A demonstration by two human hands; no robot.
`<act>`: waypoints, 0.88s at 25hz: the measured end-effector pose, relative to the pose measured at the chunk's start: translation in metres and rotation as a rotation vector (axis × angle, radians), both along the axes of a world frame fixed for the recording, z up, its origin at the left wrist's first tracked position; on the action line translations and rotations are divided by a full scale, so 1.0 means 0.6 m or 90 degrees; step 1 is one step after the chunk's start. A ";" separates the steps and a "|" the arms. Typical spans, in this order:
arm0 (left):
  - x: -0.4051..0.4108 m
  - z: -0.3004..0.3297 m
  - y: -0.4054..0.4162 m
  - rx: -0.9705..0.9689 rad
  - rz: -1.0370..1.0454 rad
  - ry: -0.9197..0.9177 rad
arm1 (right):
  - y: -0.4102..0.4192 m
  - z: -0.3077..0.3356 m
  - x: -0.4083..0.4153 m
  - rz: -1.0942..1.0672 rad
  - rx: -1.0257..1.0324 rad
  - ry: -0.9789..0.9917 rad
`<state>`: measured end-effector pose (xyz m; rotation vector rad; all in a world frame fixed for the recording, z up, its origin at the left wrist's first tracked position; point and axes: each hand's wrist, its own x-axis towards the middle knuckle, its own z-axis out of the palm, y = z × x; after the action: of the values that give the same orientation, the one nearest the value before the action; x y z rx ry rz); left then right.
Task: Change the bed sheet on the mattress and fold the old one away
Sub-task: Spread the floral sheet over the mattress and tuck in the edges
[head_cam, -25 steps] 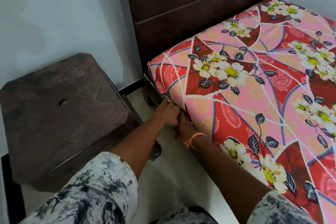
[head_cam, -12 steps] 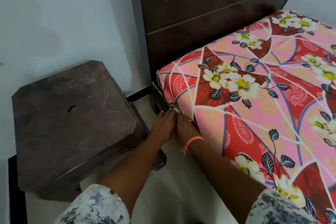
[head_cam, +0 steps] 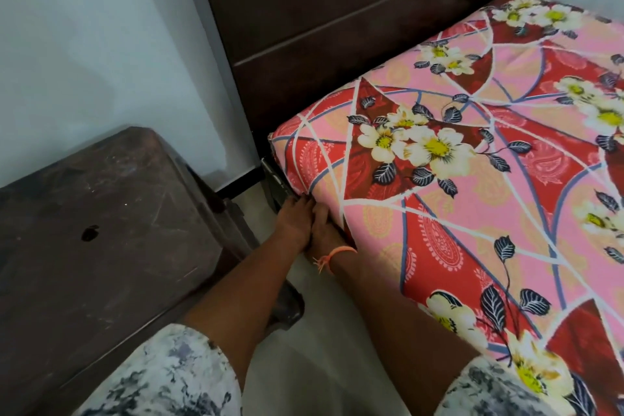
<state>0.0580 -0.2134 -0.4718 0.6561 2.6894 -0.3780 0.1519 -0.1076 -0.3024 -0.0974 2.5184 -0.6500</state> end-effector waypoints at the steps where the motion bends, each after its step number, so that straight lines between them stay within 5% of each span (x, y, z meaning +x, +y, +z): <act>1: 0.012 -0.010 -0.006 0.021 0.014 -0.011 | -0.008 -0.086 -0.019 0.021 0.043 0.045; 3: 0.044 -0.022 -0.018 0.124 0.058 -0.028 | -0.007 -0.211 -0.030 0.007 0.088 0.198; 5: 0.061 -0.001 -0.018 0.208 0.097 -0.042 | -0.004 -0.277 -0.041 -0.022 -0.038 0.186; 8: 0.102 0.057 -0.009 0.277 0.063 0.112 | -0.011 -0.215 -0.022 -0.097 -0.119 0.161; 12: 0.137 0.110 0.065 0.585 -0.009 0.320 | 0.084 -0.133 0.028 -0.307 -0.218 0.367; 15: 0.152 0.122 0.192 0.656 -0.094 0.225 | 0.207 -0.102 0.048 -0.412 -0.080 0.523; 19: 0.186 0.093 0.249 0.461 -0.132 0.168 | 0.299 -0.139 0.085 -0.311 0.240 0.252; 22: 0.221 0.077 0.204 0.510 -0.150 0.141 | 0.258 -0.164 0.134 -0.223 0.307 0.238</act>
<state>0.1904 -0.0909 -0.4256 1.2038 2.9360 0.6574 0.2321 0.0472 -0.4010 0.4426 3.0136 -0.1356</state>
